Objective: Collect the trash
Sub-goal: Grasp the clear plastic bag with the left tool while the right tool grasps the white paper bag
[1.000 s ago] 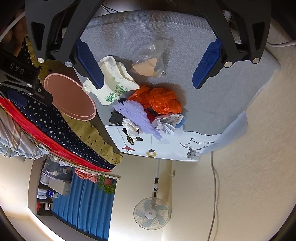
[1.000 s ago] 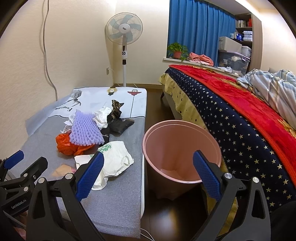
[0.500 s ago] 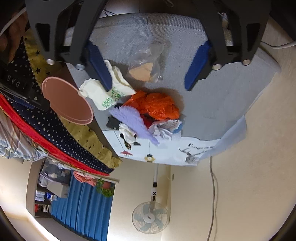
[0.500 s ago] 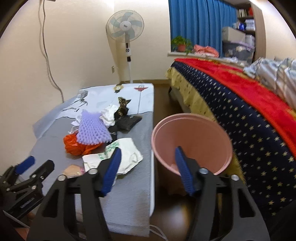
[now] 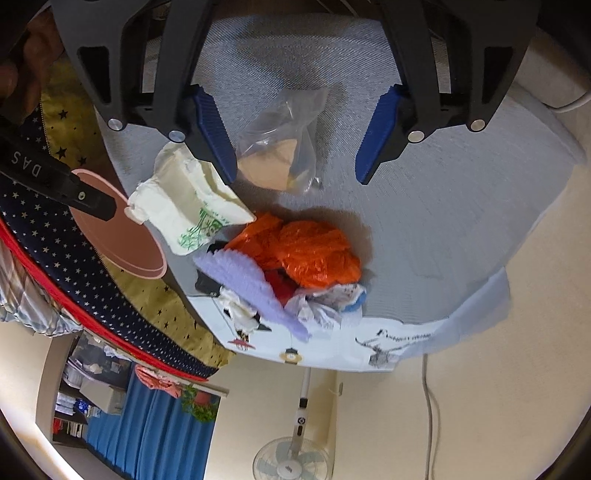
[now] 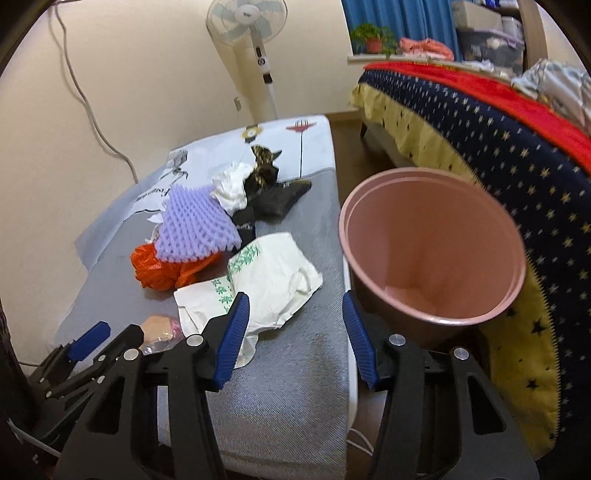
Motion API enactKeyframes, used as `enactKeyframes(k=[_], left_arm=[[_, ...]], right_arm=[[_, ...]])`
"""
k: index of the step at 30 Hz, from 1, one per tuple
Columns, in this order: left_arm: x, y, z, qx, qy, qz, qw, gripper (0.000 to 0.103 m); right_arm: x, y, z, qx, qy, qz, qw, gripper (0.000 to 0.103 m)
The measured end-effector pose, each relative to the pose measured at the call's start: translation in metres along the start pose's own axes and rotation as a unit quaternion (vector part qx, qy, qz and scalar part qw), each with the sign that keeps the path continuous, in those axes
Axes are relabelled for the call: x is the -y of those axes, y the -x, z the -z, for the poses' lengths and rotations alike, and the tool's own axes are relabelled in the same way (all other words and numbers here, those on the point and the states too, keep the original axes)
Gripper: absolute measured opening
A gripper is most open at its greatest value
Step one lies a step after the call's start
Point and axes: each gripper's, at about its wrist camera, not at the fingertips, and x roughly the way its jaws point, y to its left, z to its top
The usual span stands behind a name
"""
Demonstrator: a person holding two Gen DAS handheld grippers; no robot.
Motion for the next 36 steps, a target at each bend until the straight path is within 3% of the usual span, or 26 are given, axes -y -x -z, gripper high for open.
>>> enactKeyframes(k=[7, 10, 15, 21, 26, 29, 31, 32, 34, 36], left_arm=[[-0.002, -0.016, 0.003, -0.022, 0.003, 0.001, 0.9998, 0.065], [-0.001, -0.020, 0.004, -0.027, 0.001, 0.005, 0.9996, 0.059], [0.001, -0.023, 0.005, -0.035, -0.001, 0.016, 0.9993, 0.044], [0.001, -0.020, 0.003, -0.031, -0.005, 0.017, 0.9994, 0.037], [0.005, -0.014, 0.000, -0.022, -0.015, 0.014, 0.9995, 0.033], [0.003, -0.009, -0.001, -0.021, -0.014, 0.010, 0.9996, 0.032], [0.000, -0.005, -0.001, -0.020, -0.009, 0.008, 0.9997, 0.032], [-0.001, -0.003, 0.000, -0.019, -0.008, 0.007, 0.9998, 0.032], [-0.002, 0.003, 0.001, -0.014, -0.011, 0.001, 0.9998, 0.032], [-0.004, 0.006, 0.001, -0.011, -0.011, -0.005, 0.9999, 0.032]], right_arm=[[0.004, -0.034, 0.005, -0.052, -0.037, -0.033, 0.997, 0.053], [0.005, -0.041, 0.006, -0.061, -0.046, -0.042, 0.996, 0.051], [0.001, -0.045, 0.006, -0.067, -0.049, -0.061, 0.995, 0.030], [-0.002, -0.033, -0.001, -0.044, -0.034, -0.063, 0.996, 0.000], [-0.010, -0.017, -0.008, -0.016, -0.005, -0.062, 0.998, 0.000], [-0.011, -0.012, -0.009, -0.013, 0.006, -0.053, 0.998, 0.000], [-0.008, -0.014, -0.008, -0.024, -0.001, -0.044, 0.999, 0.008], [-0.006, -0.016, -0.006, -0.031, -0.010, -0.040, 0.999, 0.015], [-0.001, -0.017, -0.003, -0.030, -0.024, -0.043, 0.998, 0.050], [-0.001, -0.020, -0.001, -0.033, -0.024, -0.046, 0.998, 0.052]])
